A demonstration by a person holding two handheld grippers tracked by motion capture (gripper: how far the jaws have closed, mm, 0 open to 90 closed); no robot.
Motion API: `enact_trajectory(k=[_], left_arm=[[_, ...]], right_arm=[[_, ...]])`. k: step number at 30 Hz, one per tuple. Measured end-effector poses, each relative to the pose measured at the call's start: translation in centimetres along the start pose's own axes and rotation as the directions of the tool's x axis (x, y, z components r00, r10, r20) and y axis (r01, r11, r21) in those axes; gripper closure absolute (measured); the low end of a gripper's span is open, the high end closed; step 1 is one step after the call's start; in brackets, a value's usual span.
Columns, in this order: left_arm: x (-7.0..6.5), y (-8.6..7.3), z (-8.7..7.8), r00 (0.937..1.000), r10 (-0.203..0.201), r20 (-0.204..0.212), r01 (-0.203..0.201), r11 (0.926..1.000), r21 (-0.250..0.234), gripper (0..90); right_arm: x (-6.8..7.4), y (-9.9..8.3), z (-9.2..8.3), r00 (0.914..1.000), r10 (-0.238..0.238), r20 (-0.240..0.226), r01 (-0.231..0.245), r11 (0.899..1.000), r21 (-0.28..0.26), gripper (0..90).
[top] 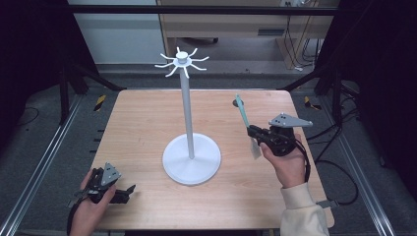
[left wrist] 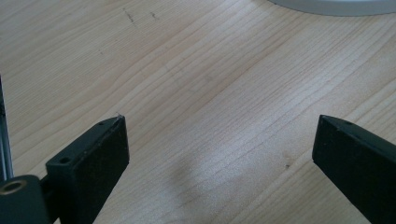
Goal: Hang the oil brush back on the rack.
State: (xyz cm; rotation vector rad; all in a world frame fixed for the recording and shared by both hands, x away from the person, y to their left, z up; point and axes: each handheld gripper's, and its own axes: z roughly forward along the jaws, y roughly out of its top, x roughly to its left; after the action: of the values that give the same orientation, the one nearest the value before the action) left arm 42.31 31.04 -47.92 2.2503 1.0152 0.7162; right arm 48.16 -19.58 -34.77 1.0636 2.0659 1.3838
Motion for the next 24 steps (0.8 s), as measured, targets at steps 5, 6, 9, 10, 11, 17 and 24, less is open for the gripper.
enact_trajectory(k=[5, 6, 9, 10, 11, 17, 24], left_arm=[[0.0, 0.0, 0.0, 1.0, 0.0, -0.001, 0.0, 1.0, 0.001, 3.3], [0.0, 0.0, 0.0, 1.0, 0.0, -0.001, 0.0, 1.0, 0.001, 3.3], [0.0, 0.0, 0.0, 1.0, -0.001, -0.002, 0.001, 1.0, 0.001, 3.4], [0.0, 0.0, 0.0, 1.0, -0.001, -0.002, 0.001, 1.0, 0.002, 3.3], [0.0, 0.0, 0.0, 1.0, -0.002, -0.002, 0.002, 1.0, 0.001, 3.3], [0.1, 0.0, -0.1, 1.0, 0.001, -0.004, -0.001, 1.0, 0.003, 3.3], [0.0, 0.0, 0.0, 1.0, -0.006, -0.004, 0.006, 1.0, 0.001, 3.3]], right_arm=[[0.3, 0.3, -0.1, 0.9999, -0.004, -0.013, 0.004, 1.0, -0.025, 83.0], [0.4, 0.3, -0.1, 0.9999, -0.004, -0.014, 0.004, 1.0, -0.028, 83.0], [0.7, 0.5, -0.2, 0.9997, -0.008, -0.022, 0.007, 0.999, -0.043, 83.0], [0.7, 0.6, -0.2, 0.9997, -0.009, -0.023, 0.008, 0.999, -0.045, 83.0], [0.9, 0.7, -0.2, 0.9996, -0.013, -0.026, 0.011, 0.999, -0.05, 83.0], [1.8, 1.4, -0.5, 0.999, -0.023, -0.039, 0.019, 0.996, -0.084, 83.0], [2.7, 2.4, -0.9, 0.9982, -0.037, -0.048, 0.031, 0.992, -0.121, 82.9]])
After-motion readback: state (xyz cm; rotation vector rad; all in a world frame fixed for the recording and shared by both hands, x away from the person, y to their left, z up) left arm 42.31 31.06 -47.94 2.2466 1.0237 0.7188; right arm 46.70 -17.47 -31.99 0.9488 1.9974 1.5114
